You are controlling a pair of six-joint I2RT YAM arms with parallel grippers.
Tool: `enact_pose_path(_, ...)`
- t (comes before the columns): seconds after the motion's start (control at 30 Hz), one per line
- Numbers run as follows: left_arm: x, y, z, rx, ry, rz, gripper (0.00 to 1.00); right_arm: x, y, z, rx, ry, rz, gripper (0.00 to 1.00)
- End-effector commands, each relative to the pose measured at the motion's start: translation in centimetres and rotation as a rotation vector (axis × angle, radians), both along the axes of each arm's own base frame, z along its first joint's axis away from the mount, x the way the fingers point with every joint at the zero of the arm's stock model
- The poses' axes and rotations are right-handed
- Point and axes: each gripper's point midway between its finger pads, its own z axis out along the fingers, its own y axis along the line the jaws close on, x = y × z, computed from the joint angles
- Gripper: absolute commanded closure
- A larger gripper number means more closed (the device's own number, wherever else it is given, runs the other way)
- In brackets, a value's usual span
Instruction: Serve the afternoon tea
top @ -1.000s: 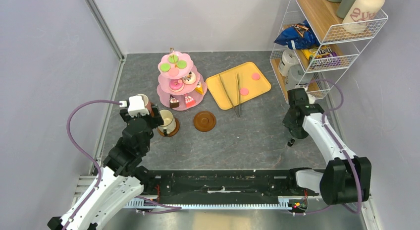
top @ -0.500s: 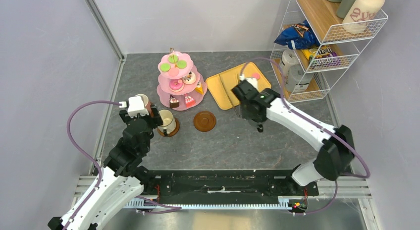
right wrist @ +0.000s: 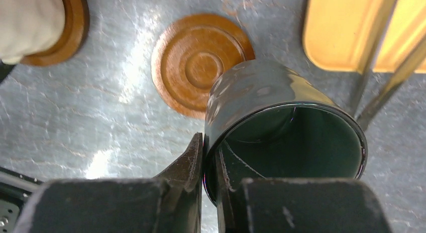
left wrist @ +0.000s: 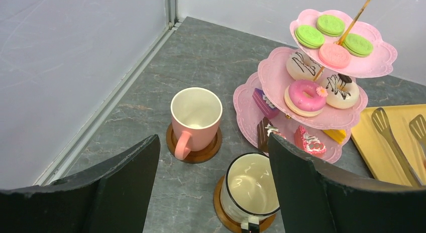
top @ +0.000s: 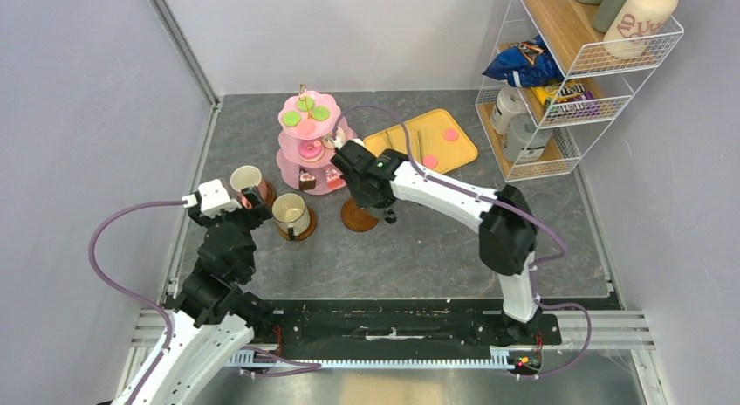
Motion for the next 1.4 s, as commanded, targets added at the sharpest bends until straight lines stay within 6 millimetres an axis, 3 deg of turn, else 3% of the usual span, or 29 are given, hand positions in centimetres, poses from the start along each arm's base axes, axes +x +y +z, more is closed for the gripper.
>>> enact_pose_path(0.0, 0.2, 0.4, 0.8, -0.018, -0.04, 0.029, 0.14, 2.4, 2.9, 1.6, 0.04, -0.048, -0.031, 1.0)
enact_pose_path(0.17, 0.3, 0.4, 0.8, -0.02, -0.04, 0.024, 0.15, 2.7, 4.7, 0.3, 0.005, -0.062, -0.025, 1.0)
enact_pose_path(0.73, 0.5, 0.1, 0.7, -0.024, -0.038, 0.005, 0.15, 1.4, 6.4, -2.7, -0.061, 0.011, 0.001, 0.98)
enact_pose_path(1.13, 0.6, -0.1, 0.6, -0.024, -0.035, -0.006, 0.16, 0.4, 7.1, -2.6, -0.043, 0.057, 0.015, 0.95)
enact_pose_path(1.27, 0.6, -0.1, 0.6, -0.023, -0.035, -0.007, 0.16, 0.5, 7.1, -2.8, -0.048, 0.055, 0.015, 0.89)
enact_pose_path(1.37, 0.6, -0.1, 0.7, -0.024, -0.035, -0.008, 0.16, 0.7, 7.1, -2.9, -0.055, 0.046, 0.013, 0.75)
